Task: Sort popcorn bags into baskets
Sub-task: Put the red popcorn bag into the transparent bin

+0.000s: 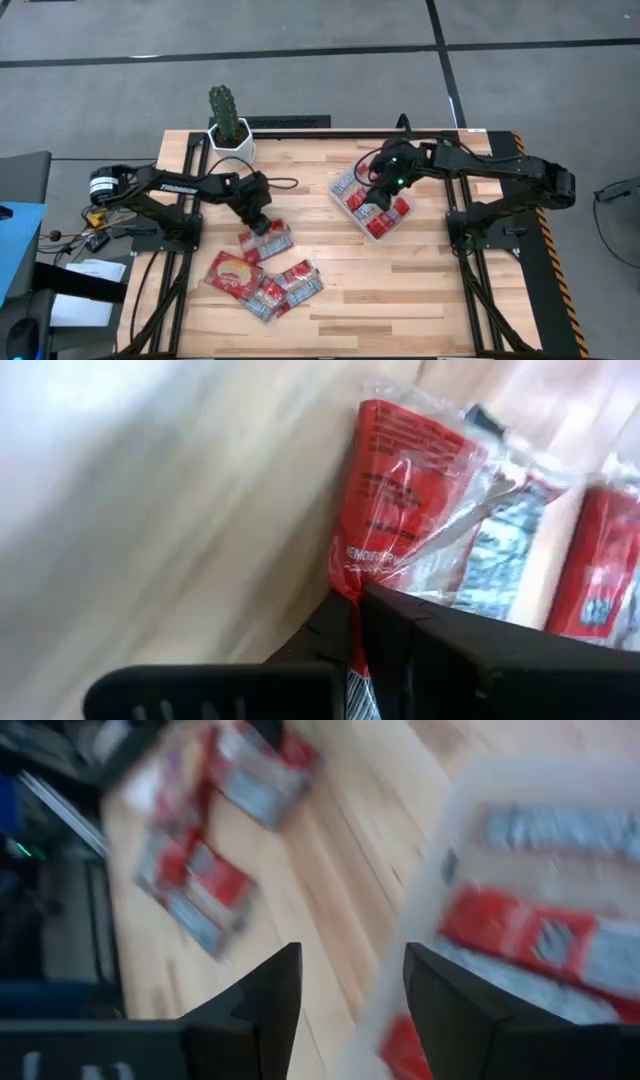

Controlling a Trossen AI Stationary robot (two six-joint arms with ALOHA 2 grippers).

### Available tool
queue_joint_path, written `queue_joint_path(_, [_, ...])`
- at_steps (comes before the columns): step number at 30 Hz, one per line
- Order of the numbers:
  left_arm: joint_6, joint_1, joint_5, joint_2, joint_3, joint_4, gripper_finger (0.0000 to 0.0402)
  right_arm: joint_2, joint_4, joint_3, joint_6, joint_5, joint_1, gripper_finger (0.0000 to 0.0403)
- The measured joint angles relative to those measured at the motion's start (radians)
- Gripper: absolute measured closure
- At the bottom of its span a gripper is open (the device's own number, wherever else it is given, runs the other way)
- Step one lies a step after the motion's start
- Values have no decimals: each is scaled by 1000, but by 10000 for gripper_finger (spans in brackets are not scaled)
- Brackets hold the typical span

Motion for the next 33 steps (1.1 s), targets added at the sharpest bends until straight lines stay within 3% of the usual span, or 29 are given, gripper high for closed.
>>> queue_joint_path(6, [41,-7,-69,1,107,5,401,9,168,0,64,23,21,187])
queue_joint_path(14, [90,-30,-125,-2,256,6,401,9,196,0,57,135,20,174])
queue_joint_path(25, [129,-41,-214,-4,431,10,401,141,345,0,67,138,38,175])
queue_joint_path(33, [143,-40,-273,-4,471,15,401,191,467,0,90,126,39,174])
